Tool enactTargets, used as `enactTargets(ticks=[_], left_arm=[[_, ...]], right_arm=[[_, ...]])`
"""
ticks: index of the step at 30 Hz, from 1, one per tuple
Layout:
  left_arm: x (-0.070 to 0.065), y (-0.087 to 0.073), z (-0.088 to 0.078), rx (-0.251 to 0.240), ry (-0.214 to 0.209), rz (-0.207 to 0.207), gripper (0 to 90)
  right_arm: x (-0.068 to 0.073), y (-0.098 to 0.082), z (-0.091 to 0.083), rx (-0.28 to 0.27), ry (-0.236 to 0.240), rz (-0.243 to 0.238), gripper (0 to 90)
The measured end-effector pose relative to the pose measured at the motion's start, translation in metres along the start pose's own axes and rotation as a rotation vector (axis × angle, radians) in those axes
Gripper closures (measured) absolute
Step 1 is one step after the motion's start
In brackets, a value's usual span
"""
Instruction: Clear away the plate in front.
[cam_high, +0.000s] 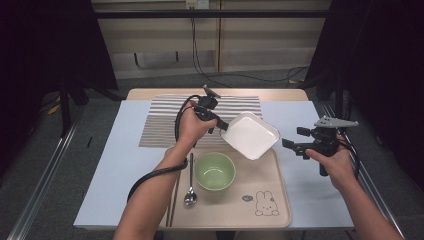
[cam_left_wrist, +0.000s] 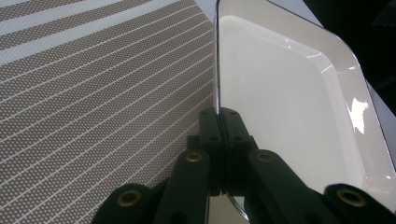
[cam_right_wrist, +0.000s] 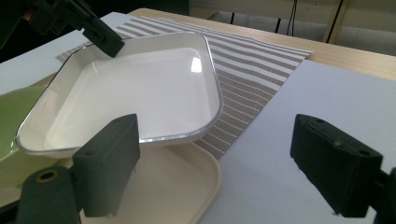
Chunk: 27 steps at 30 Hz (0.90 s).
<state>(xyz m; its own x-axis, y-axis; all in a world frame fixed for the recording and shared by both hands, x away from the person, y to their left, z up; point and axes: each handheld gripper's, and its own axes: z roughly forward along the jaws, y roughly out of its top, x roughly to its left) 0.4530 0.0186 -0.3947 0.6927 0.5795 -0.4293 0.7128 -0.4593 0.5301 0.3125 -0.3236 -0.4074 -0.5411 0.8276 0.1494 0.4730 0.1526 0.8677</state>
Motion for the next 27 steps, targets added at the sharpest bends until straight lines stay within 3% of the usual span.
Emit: enactTargets(ticks=[3,4,5,6,7,15,21,27], left_arm=[[-0.003,-0.001,0.001,0.007,-0.005,0.011,89.3],[-0.002,-0.002,0.001,0.024,-0.011,0.039,89.3],[-0.003,-0.003,0.002,0.013,-0.016,0.030,89.2],[-0.005,-0.003,0.002,0.016,0.005,0.023,89.3],[-0.004,-0.003,0.001,0.022,-0.009,0.025,89.3],[-0.014,-0.004,0.001,0.027,-0.020,0.069,89.3],[-0.021,-0.003,0.003,0.028,-0.056,0.090,89.3],[-0.026,-0.004,0.004,0.028,-0.055,0.093,89.2]], right_arm=[[0.000,0.003,0.004,0.005,0.001,-0.004,18.8],[-0.001,0.003,0.005,0.010,0.001,0.001,19.0],[-0.002,0.004,0.007,0.013,0.003,0.005,19.3],[-0.003,0.004,0.008,0.019,-0.001,0.009,19.9],[-0.003,0.004,0.008,0.022,-0.001,0.010,20.9],[-0.005,0.010,0.015,0.050,0.025,0.029,25.6],[-0.005,0.016,0.019,0.074,0.036,0.035,30.3],[-0.006,0.018,0.023,0.102,0.041,0.047,35.2]])
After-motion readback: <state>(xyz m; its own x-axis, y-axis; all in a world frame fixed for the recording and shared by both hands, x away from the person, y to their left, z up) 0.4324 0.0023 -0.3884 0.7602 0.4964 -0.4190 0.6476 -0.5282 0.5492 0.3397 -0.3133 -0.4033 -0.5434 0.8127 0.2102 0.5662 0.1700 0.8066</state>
